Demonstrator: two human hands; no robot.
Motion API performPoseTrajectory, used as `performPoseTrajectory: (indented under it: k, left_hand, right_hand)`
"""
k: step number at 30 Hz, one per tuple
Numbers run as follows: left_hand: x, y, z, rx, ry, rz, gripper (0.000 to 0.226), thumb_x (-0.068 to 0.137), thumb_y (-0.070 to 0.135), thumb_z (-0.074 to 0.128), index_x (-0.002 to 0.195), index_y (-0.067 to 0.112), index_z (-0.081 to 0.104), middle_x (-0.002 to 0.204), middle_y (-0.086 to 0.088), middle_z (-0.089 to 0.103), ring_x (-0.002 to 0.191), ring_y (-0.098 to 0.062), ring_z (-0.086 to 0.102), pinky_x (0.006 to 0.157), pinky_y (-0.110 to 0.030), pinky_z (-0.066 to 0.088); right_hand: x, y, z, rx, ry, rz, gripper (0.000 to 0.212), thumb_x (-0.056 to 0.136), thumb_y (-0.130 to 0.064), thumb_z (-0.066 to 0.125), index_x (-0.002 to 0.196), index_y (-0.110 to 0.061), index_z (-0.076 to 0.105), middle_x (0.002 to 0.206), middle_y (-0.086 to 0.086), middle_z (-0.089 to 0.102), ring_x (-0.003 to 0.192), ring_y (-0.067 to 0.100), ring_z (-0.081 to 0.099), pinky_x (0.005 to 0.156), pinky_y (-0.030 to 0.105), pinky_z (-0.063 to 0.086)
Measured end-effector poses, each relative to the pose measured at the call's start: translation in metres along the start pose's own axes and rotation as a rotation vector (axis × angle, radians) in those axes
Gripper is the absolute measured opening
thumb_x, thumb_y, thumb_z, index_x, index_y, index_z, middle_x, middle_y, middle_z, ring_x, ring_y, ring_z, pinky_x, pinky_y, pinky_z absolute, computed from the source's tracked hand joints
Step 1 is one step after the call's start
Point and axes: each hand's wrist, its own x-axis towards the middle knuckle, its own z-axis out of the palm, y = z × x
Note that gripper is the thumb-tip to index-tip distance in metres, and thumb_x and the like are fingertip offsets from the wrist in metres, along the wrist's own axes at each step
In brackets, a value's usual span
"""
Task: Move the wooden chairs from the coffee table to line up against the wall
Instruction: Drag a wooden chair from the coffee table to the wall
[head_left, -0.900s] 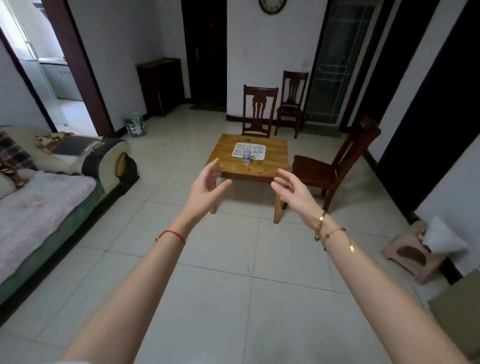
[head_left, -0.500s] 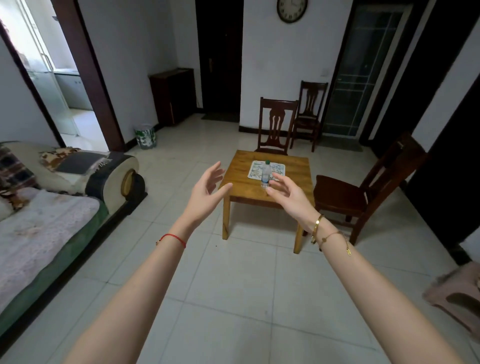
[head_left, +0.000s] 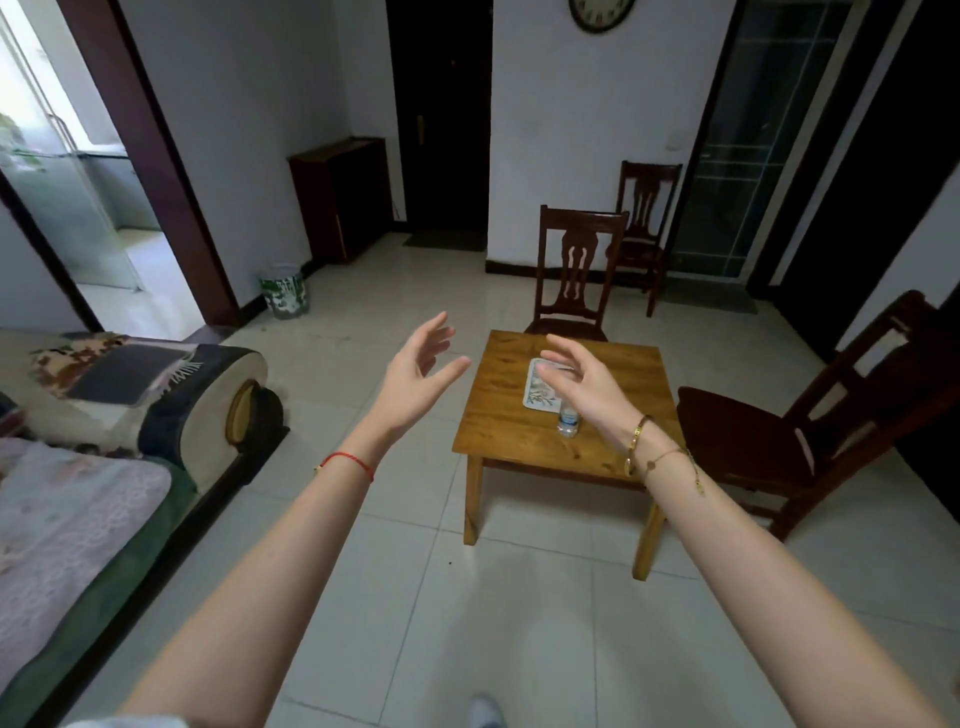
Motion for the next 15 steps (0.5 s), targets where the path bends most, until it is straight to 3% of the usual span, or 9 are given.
performPoseTrajectory:
  k: [5, 12, 15]
  left_hand:
    - [0.100, -0.053, -0.013, 0.003, -0.007, -0.001, 0.067, 0.093, 0.028, 0.068, 0.151, 0.020, 0.037, 0.145, -0.003, 0.051, 0.133, -0.014, 0.048, 0.116, -0.037, 0.035]
    - [0.258, -0.115, -0.049, -0.024, -0.023, -0.001, 0.066, 0.092, 0.024, 0.070, 0.150, 0.019, 0.039, 0.144, -0.002, 0.053, 0.133, -0.011, 0.048, 0.115, -0.033, 0.035]
    - [0.322, -0.146, -0.065, -0.034, -0.034, -0.004, 0.066, 0.092, 0.025, 0.069, 0.151, 0.018, 0.038, 0.144, -0.002, 0.053, 0.133, -0.011, 0.048, 0.115, -0.030, 0.035]
  right_hand:
    - [0.111, 0.019, 0.016, -0.018, -0.037, 0.001, 0.062, 0.093, -0.034, 0.062, 0.148, -0.023, 0.036, 0.146, 0.002, 0.048, 0.126, 0.013, 0.050, 0.085, 0.015, 0.045]
    - [0.282, 0.021, 0.044, -0.003, -0.055, 0.029, 0.064, 0.093, -0.032, 0.063, 0.149, -0.018, 0.035, 0.146, 0.004, 0.048, 0.128, 0.016, 0.051, 0.104, 0.030, 0.044]
    - [0.350, 0.025, 0.060, -0.022, -0.056, 0.038, 0.063, 0.094, -0.032, 0.062, 0.149, -0.019, 0.035, 0.145, 0.003, 0.048, 0.128, 0.015, 0.049, 0.099, 0.023, 0.044]
